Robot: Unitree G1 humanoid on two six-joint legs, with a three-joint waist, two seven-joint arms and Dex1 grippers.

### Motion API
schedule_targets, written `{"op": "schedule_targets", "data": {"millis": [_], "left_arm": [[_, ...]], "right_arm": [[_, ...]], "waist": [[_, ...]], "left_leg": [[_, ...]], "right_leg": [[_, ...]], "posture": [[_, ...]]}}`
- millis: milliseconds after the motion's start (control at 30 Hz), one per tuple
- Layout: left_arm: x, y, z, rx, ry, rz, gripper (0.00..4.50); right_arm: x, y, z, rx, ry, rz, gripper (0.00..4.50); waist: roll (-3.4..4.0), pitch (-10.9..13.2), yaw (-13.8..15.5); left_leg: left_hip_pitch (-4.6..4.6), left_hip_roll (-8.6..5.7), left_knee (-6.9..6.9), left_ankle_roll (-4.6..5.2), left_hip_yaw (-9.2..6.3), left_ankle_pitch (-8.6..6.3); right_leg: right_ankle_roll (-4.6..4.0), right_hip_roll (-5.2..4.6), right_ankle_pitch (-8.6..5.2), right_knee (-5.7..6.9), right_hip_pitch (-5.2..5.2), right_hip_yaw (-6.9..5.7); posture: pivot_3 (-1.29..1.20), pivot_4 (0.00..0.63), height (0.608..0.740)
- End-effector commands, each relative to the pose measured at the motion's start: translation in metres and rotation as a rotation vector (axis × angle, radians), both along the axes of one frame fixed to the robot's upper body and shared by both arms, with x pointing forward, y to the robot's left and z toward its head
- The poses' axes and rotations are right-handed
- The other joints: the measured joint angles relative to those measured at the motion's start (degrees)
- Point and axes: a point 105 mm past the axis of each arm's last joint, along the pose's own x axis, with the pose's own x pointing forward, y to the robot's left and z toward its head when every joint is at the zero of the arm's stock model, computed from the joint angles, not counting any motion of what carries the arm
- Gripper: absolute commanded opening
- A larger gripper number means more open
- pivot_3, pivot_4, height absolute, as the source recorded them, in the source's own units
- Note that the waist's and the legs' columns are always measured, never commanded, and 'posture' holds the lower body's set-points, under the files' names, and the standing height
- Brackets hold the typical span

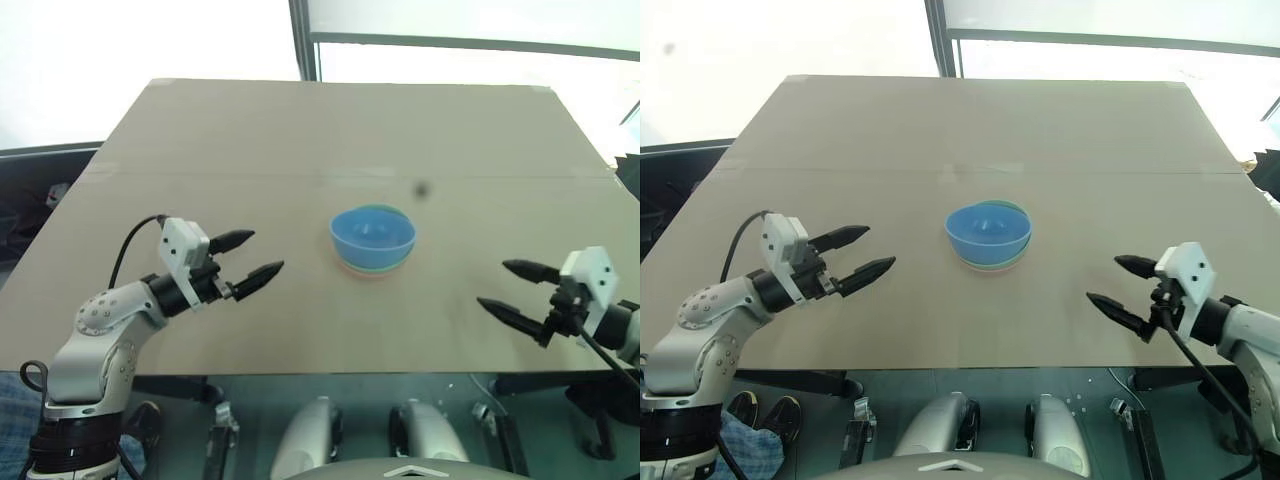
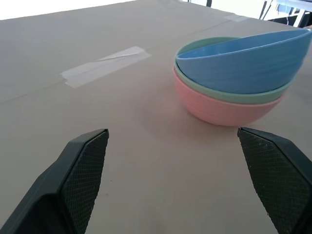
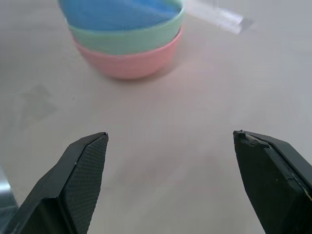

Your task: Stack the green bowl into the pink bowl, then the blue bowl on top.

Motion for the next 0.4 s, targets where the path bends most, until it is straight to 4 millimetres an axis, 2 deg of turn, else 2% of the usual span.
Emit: {"op": "schedule_targets", "data": {"millis": [33,200,400], "left_arm": [[-0.002,-0.004,0.011,-0.002,-0.074,-0.010,4.50],[-0.001,-0.006,0.008,-0.005,-0.080,-0.015,4.50],[-0.001,-0.005,0.007,0.006,-0.090,-0.027,4.50]], "right_arm": [[-0.002,-0.014,0.007,-0.001,-0.059,-0.020,4.31],[-0.010,-0.021,-0.018,-0.087,0.013,0.017,4.31],[-0.012,-0.024,-0.022,-0.093,0.006,0.035,4.31]], "waist": [[0.02,0.01,0.02],[0.01,0.00,0.19],[0.05,-0.01,-0.02]], "left_leg": [[-0.01,-0.01,0.00,0.00,0.00,0.00],[-0.06,-0.02,0.00,0.03,0.00,-0.01],[-0.04,0.01,0.00,0.03,0.01,-0.01]], "right_leg": [[0.00,0.00,0.00,0.00,0.00,0.00],[0.00,-0.01,0.00,-0.07,0.00,-0.01],[-0.01,0.00,0.00,-0.05,0.02,0.00]], "posture": [[0.00,0.150,0.740],[0.00,0.150,0.740],[0.00,0.150,0.740]]}}
